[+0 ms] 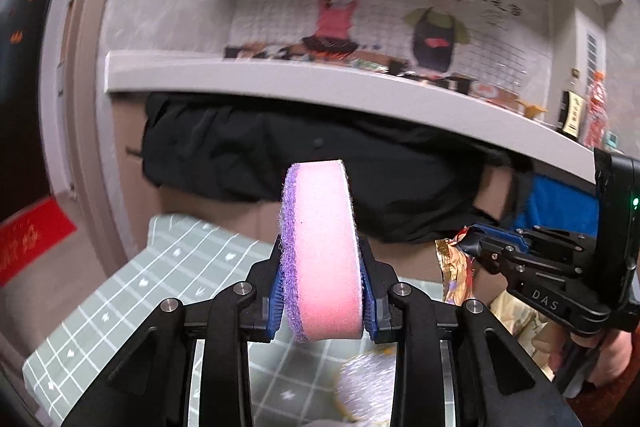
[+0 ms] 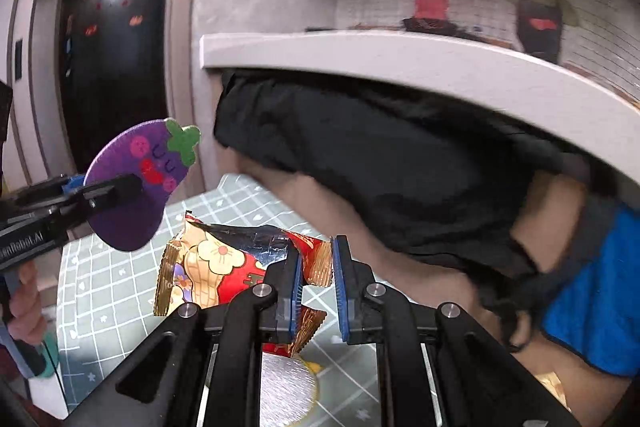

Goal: Collect trash
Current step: 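Carry the sponge and wrapper over the bin and open both tools, then return both tools to the table and lower the left tool onto the white tissue, then close the left tool on the white tissue and lift it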

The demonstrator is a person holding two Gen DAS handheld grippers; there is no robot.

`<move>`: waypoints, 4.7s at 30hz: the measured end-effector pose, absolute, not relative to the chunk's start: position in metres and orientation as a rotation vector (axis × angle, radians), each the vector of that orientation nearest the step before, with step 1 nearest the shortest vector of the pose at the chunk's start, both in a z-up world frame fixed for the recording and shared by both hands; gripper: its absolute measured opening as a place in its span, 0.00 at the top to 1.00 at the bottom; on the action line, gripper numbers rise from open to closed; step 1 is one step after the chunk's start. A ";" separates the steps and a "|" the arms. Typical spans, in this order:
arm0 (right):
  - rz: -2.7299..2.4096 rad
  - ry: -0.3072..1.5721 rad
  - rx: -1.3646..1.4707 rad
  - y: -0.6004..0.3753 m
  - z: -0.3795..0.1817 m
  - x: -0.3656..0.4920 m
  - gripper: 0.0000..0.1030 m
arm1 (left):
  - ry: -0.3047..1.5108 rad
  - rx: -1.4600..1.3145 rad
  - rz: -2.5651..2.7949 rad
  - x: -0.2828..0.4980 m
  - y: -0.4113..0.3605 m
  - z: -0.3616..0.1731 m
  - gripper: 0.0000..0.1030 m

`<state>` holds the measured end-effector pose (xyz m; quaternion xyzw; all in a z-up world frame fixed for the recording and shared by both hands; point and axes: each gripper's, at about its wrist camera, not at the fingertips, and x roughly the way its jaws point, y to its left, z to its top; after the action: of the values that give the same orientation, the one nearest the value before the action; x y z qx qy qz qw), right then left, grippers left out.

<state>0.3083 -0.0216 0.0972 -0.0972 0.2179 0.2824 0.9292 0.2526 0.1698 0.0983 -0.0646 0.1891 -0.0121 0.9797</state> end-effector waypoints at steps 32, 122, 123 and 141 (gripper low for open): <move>0.170 0.402 -0.013 -0.295 0.092 0.245 0.87 | 0.398 0.002 -0.412 0.260 -0.104 0.085 0.69; 0.586 0.841 0.013 -0.045 -0.066 0.296 0.63 | 0.683 -0.288 -0.067 0.219 0.199 -0.029 0.96; 0.580 0.850 0.020 -0.043 -0.070 0.303 0.63 | 0.669 -0.281 -0.051 0.215 0.208 -0.022 0.96; 0.620 0.827 -0.079 -0.003 -0.059 0.303 0.95 | 0.585 -0.209 0.096 0.174 0.302 0.031 0.96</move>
<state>0.3029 -0.0030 -0.0591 -0.0376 0.3954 0.2964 0.8686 0.1740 0.3018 0.0312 -0.1030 0.2879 0.0474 0.9509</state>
